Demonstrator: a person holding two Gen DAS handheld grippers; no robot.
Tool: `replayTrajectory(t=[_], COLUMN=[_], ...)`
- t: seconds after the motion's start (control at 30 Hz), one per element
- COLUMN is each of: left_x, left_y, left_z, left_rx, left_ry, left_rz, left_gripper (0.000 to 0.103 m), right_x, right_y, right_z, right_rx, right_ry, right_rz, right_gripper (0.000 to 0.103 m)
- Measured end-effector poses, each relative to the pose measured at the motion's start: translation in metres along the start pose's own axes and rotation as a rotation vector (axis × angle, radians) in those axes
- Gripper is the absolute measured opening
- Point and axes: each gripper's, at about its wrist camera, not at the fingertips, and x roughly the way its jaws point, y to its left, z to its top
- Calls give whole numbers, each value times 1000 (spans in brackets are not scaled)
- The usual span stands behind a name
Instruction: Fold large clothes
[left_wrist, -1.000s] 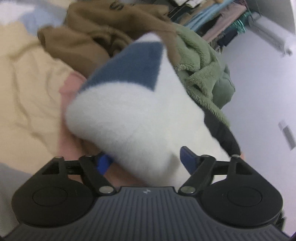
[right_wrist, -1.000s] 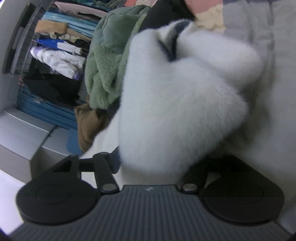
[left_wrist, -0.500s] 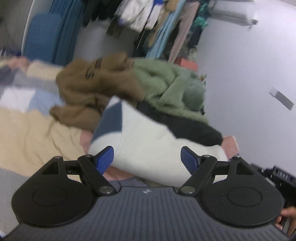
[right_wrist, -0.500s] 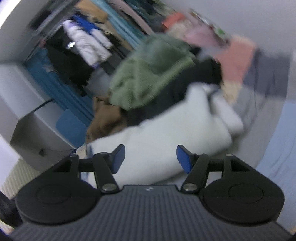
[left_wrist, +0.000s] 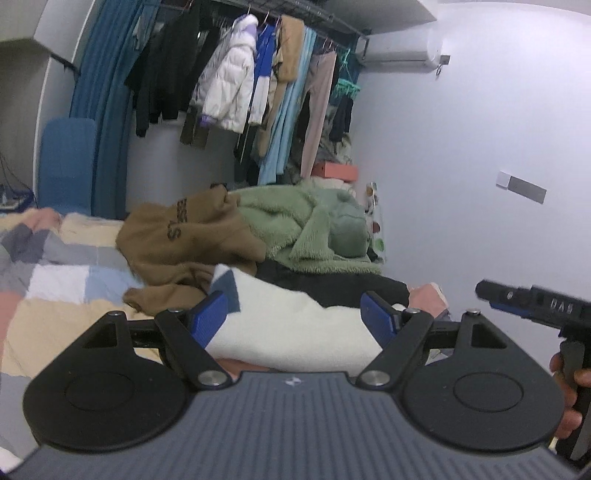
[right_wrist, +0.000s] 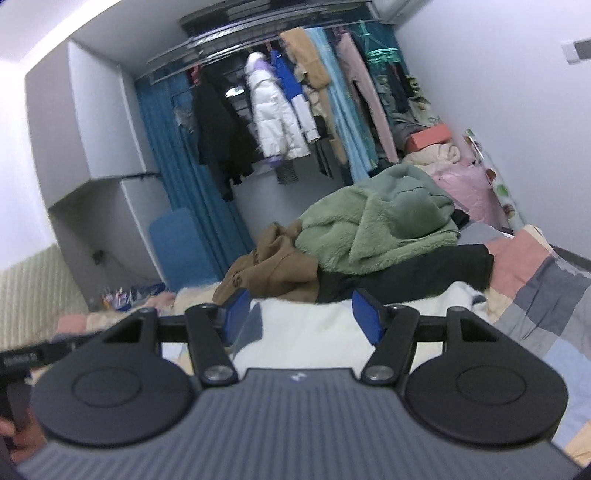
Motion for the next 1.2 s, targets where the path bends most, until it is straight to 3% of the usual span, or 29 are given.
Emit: replayTrajectory(t=[0.37, 0.63, 1.07, 1.2], left_x=[-42, -40, -31, -28], left_y=[6, 25, 20, 20], left_z=[-16, -49, -55, -54], left_rx=[30, 24, 54, 56], left_ry=[-21, 26, 34, 39], left_rz=[23, 57, 81, 81], left_gripper=[83, 83, 83, 95], right_x=[-22, -23, -23, -21], right_y=[47, 58, 56, 52], right_z=[-33, -60, -81, -81], right_rx=[-90, -121, -133, -126], right_ry=[-10, 33, 80, 85], right_rz=[-57, -110, -158, -179], right_gripper=[65, 65, 65, 65])
